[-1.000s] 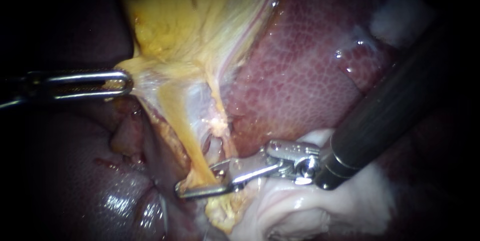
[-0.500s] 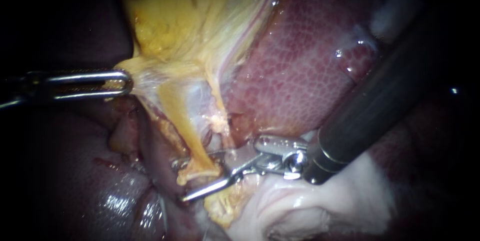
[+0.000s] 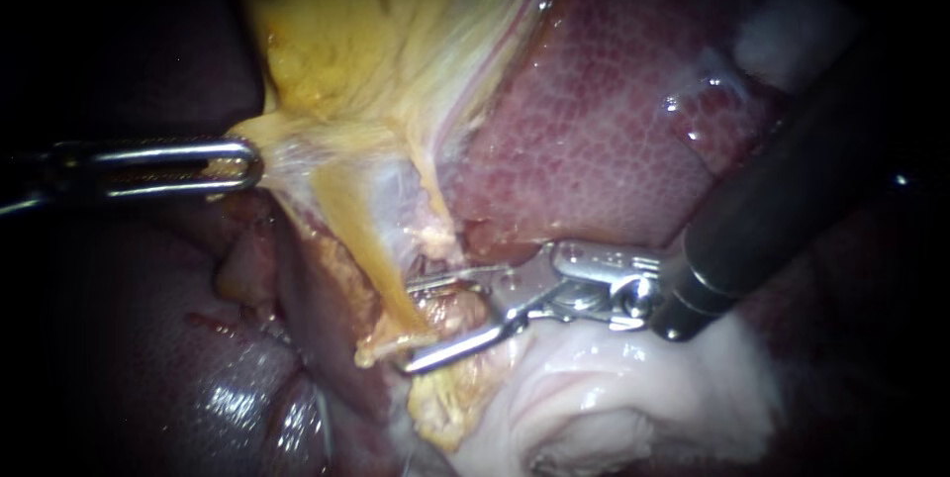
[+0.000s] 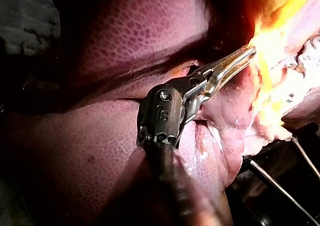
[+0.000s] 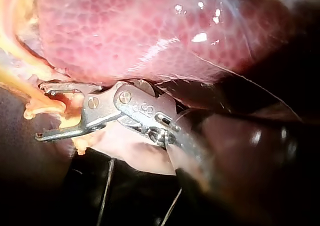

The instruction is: Going back first clip left tube

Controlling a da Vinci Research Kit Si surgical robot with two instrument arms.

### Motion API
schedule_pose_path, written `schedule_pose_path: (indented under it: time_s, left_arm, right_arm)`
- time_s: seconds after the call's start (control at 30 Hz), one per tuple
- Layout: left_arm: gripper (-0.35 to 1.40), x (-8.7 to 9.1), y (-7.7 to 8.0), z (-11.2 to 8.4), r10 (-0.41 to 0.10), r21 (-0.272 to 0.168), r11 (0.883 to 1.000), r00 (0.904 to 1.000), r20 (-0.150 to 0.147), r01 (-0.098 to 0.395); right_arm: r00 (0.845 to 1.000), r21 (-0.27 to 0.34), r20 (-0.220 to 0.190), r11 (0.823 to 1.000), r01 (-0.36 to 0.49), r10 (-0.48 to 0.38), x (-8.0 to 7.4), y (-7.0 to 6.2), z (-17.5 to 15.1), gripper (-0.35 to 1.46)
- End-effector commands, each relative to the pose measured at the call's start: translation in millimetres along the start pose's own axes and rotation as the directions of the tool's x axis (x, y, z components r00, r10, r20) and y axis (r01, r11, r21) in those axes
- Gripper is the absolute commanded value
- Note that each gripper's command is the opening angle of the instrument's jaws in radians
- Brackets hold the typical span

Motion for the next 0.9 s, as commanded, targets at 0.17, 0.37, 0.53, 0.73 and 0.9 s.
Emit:
schedule_pose_path:
  time_s: [0.17, 0.37, 0.53, 0.73, 0.9]
  left_arm:
    - [-0.35, 0.1, 0.0, 0.0, 0.001, 0.001, 1.0, 1.0, 0.0, -0.001]
    - [-0.35, 0.3, 0.1, 0.3, 0.002, 0.0, 1.0, 1.0, 0.001, -0.002]
    - [-0.35, 0.9, 0.1, 0.9, 0.005, -0.005, 1.0, 1.0, 0.004, -0.005]
    - [-0.35, 2.7, 0.2, 4.2, 0.015, -0.003, 1.0, 0.9998, 0.01, -0.015]
    - [-0.35, 4.4, 0.6, 8.3, 0.026, 0.003, 1.0, 0.9996, -0.01, -0.026]
  right_arm:
    - [0.999, -0.037, -0.003, 0.999, 0.033, -0.033, 3.9, -1.6, -5.1, 0.6]
    - [0.998, -0.077, 0.023, 0.995, 0.06, -0.058, 8.0, -3.6, -9.9, 0.6]
    - [0.997, -0.09, 0.039, 0.993, 0.07, -0.066, 9.8, -5.0, -12.6, 0.6]
    - [0.997, -0.094, 0.044, 0.993, 0.07, -0.066, 10.0, -5.4, -13.5, 0.6]
    - [0.997, -0.096, 0.043, 0.993, 0.07, -0.066, 9.9, -5.1, -13.4, 0.6]
